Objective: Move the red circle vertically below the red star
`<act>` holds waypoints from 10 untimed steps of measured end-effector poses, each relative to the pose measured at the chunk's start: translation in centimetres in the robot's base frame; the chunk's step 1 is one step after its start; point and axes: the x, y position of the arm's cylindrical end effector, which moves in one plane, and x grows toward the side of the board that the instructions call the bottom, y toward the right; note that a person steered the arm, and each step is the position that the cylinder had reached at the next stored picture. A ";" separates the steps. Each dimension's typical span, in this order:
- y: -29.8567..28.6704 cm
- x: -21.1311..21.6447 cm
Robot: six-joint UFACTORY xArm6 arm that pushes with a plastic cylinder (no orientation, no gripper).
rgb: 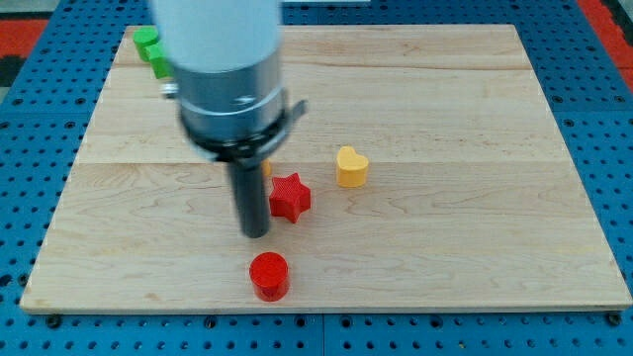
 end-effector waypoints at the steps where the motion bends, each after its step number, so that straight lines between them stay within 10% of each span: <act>1: -0.9 5.9; 9: 20.2 3.1; 10: 16.0 4.6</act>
